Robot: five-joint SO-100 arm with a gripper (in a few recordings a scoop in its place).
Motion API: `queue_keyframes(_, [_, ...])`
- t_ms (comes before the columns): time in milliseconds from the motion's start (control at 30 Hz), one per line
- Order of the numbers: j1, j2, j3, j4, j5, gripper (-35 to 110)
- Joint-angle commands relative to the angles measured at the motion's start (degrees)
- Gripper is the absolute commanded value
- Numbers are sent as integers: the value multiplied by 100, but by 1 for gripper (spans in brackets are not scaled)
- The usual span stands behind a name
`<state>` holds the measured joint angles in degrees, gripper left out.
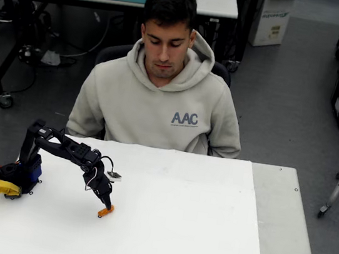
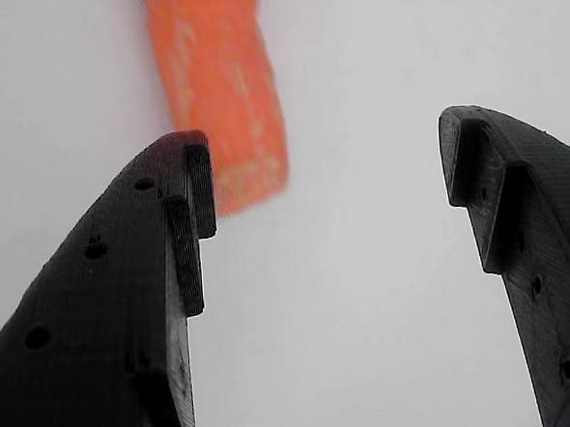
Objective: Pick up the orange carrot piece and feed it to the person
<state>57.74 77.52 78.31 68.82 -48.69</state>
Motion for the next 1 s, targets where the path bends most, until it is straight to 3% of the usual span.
queue_keyframes(0, [97,105,-352,53,-97,18])
queue_keyframes(967, [316,-703,-352,53,-114,18])
